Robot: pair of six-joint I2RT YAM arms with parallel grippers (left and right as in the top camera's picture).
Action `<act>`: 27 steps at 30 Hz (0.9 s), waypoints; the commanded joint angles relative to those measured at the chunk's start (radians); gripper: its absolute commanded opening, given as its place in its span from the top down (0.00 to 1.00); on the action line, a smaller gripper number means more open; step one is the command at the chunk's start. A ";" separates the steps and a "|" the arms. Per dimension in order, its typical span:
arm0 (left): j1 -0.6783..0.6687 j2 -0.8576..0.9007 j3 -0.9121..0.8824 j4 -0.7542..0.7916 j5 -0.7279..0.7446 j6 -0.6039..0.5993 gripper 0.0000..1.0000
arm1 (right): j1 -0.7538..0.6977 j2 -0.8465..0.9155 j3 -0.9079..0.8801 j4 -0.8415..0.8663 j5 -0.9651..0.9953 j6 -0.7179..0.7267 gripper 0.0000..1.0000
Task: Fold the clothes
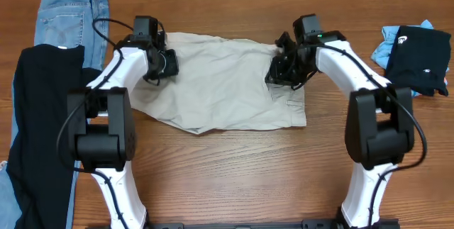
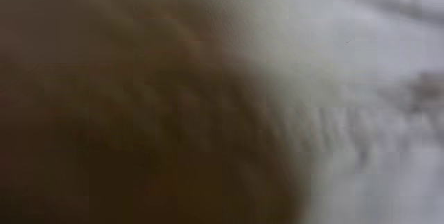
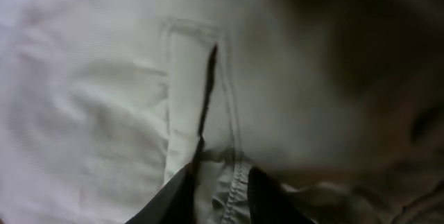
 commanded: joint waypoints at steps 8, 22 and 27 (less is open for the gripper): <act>0.060 0.023 0.029 0.100 -0.044 -0.050 0.34 | -0.021 0.019 -0.005 0.005 0.138 0.003 0.68; 0.178 0.021 0.125 -0.024 -0.042 -0.074 0.27 | -0.025 0.019 -0.005 -0.011 0.138 0.002 0.68; 0.180 0.021 0.243 -0.121 -0.023 -0.018 0.27 | -0.025 0.019 -0.005 -0.014 0.138 0.002 0.67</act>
